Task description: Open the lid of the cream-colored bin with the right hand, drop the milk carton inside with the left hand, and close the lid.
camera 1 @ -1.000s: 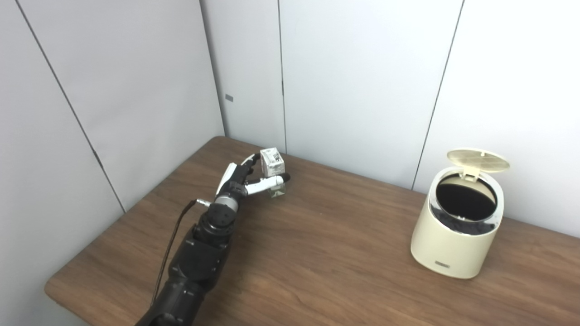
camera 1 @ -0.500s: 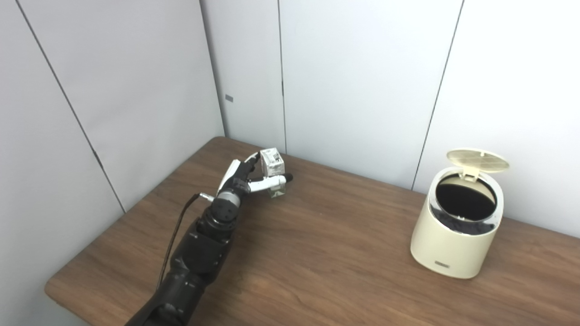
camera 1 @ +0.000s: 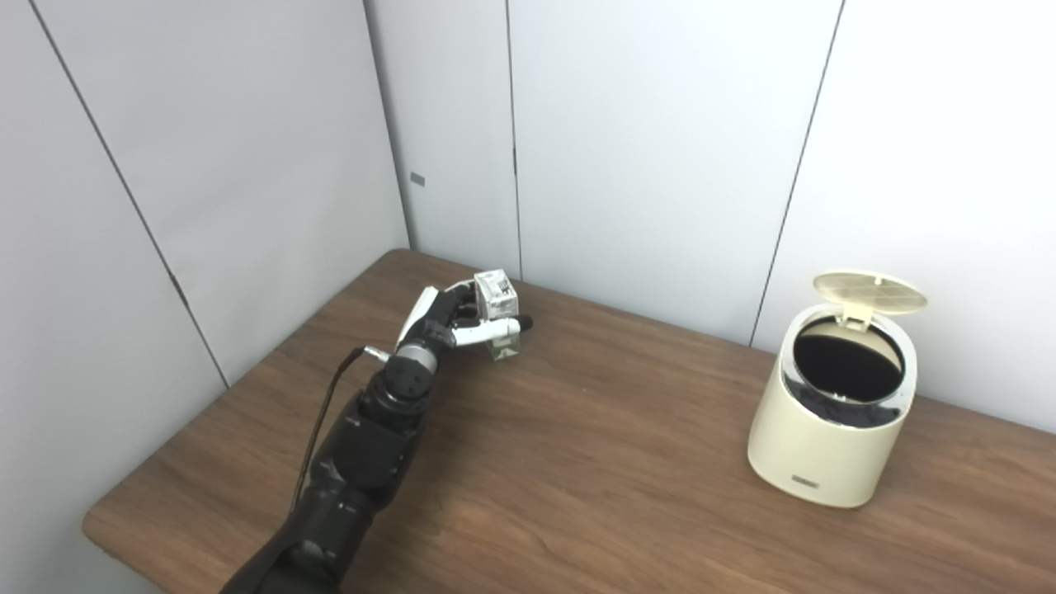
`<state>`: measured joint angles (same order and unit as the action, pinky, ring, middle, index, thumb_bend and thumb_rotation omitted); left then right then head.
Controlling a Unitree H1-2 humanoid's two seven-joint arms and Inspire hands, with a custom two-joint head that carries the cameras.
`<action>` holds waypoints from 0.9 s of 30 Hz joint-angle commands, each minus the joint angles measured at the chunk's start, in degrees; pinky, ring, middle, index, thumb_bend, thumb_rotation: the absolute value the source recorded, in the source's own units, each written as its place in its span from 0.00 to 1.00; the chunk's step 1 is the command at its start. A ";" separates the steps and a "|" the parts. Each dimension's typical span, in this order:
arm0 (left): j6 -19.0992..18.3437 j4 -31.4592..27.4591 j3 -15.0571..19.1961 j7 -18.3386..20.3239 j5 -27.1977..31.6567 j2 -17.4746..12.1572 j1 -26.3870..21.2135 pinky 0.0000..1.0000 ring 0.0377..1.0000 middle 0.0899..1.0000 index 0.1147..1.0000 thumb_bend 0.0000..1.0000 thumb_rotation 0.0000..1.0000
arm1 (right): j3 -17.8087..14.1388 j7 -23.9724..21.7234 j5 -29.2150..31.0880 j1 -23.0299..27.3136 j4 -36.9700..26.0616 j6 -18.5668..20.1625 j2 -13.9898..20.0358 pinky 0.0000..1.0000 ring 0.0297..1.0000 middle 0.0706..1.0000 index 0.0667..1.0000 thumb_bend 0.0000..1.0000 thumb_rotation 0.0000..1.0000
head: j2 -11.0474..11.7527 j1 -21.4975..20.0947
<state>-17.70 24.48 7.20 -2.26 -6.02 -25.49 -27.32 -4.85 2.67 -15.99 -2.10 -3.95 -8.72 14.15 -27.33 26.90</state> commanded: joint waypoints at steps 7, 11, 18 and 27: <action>3.52 4.43 1.02 -1.08 1.69 3.08 -0.55 0.70 0.74 0.72 0.74 0.97 0.23 | -0.27 -0.70 -0.41 -0.38 -3.56 1.27 1.04 0.46 0.74 0.79 0.76 0.43 0.80 | -0.30 -0.46; 4.56 6.47 1.74 -1.66 2.37 4.08 -0.91 0.63 0.69 0.71 0.69 0.90 0.21 | -0.27 -0.96 -0.71 -0.78 -4.61 2.36 0.91 0.46 0.74 0.79 0.76 0.43 0.79 | -0.53 -0.59; 4.79 8.49 4.04 -7.90 3.22 7.89 -1.95 0.44 0.48 0.49 0.39 0.53 0.01 | 0.27 -0.79 -1.45 -0.53 -2.85 1.09 1.61 0.47 0.74 0.79 0.77 0.48 0.81 | -0.78 -0.79; 4.87 9.35 5.33 -11.10 3.55 8.86 -2.50 0.41 0.44 0.46 0.39 0.51 0.00 | 0.79 -0.89 -1.76 -0.35 -2.66 1.39 1.68 0.47 0.74 0.80 0.78 0.48 0.82 | -0.59 -0.64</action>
<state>-10.69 32.38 12.99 -14.16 -3.45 -18.13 -30.12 -4.17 1.98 -17.10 -3.20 -5.93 -7.21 14.87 -27.86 26.28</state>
